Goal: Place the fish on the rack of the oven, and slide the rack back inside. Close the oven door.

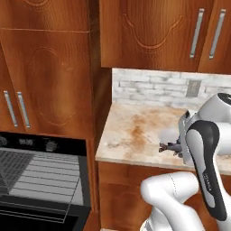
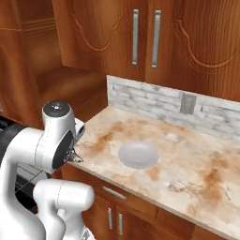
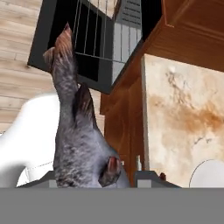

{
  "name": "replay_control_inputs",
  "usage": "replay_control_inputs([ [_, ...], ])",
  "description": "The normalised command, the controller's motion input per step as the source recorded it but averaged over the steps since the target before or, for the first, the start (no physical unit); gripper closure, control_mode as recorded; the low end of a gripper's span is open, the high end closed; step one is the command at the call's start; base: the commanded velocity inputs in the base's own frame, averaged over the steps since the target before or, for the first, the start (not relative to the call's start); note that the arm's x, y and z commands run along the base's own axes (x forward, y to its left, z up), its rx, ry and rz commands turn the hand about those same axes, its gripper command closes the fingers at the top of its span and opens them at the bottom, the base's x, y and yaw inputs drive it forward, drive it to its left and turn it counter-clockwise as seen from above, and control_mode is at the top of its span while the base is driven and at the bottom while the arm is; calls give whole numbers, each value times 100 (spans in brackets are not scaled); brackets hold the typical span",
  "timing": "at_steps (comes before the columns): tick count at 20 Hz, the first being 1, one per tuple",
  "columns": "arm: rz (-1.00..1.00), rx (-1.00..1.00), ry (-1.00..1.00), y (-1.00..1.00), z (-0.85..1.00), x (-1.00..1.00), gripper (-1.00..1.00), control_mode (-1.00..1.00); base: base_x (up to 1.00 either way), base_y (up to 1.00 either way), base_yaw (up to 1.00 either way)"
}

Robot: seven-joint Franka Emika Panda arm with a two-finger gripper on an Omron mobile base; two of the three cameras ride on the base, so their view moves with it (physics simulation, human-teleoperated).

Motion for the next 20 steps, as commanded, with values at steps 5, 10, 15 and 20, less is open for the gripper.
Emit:
replay_control_inputs([
  [5,0,0,0,0,0,0,100,100,3,69,59],
  [10,0,0,0,0,0,0,100,100,-4,29,60],
  [15,0,0,0,0,0,0,100,100,-8,1,51],
  [20,0,0,0,0,0,0,100,100,0,4,38],
])
